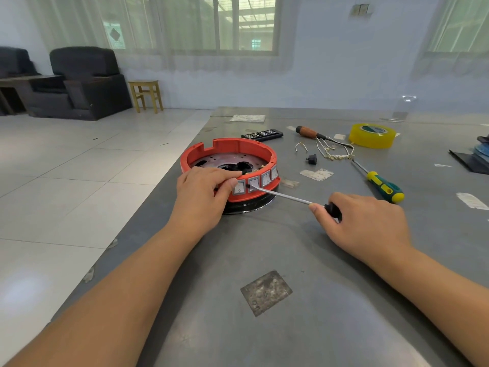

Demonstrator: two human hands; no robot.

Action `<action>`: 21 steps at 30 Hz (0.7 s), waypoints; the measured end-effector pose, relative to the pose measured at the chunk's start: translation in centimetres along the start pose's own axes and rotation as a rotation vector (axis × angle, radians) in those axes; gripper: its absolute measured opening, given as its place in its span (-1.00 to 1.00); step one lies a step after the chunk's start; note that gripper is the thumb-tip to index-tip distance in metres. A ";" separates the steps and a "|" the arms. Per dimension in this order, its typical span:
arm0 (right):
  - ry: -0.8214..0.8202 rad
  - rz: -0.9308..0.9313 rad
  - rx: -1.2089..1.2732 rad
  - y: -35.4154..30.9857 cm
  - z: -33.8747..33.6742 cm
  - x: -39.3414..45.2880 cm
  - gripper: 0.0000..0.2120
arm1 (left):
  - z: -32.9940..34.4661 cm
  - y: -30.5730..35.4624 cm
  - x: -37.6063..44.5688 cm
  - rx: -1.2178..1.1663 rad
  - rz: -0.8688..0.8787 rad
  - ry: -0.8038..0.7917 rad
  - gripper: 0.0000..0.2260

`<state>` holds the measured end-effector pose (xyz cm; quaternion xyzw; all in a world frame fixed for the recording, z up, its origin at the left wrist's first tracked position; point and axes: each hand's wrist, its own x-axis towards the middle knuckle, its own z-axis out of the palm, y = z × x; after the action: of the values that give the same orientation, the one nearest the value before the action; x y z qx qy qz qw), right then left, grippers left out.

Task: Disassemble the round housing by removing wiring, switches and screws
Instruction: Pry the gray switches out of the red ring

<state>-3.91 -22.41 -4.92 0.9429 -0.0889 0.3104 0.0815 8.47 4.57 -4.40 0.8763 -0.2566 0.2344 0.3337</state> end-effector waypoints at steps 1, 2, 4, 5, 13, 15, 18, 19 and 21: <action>-0.006 -0.002 -0.004 0.0 -0.1 0.0 -0.44 | 0.1 0.1 0.1 0.004 -0.008 -0.001 -0.75; -0.007 -0.007 -0.012 -0.1 -0.2 0.0 -0.44 | 0.3 0.1 0.1 0.005 -0.015 -0.004 -0.76; -0.005 -0.015 -0.035 -0.3 -0.4 -0.1 -0.44 | 0.5 0.2 0.1 0.006 -0.025 -0.013 -0.76; -0.002 -0.020 -0.049 -0.4 -0.5 -0.1 -0.45 | 0.5 0.3 0.1 0.004 -0.027 -0.017 -0.77; 0.006 -0.088 -0.114 -0.8 -0.9 0.4 -0.50 | 0.5 0.5 0.2 -0.024 -0.018 -0.051 -0.78; 0.003 -0.106 -0.142 -0.8 -1.2 0.6 -0.50 | 0.4 0.5 0.1 -0.043 -0.014 -0.054 -0.78; 0.025 -0.107 -0.200 -1.2 -1.5 0.6 -0.50 | 0.3 0.6 0.1 -0.053 -0.012 -0.056 -0.78; 0.033 -0.096 -0.214 -1.5 -1.7 0.5 -0.50 | 0.3 0.6 0.1 -0.051 -0.014 -0.058 -0.78; 0.035 -0.076 -0.229 -1.7 -1.7 0.4 -0.48 | 0.3 0.6 0.1 -0.054 -0.020 -0.061 -0.78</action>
<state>-4.23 -20.44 -3.52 0.9246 -0.0867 0.3113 0.2018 8.26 3.96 -4.26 0.8763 -0.2640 0.1973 0.3515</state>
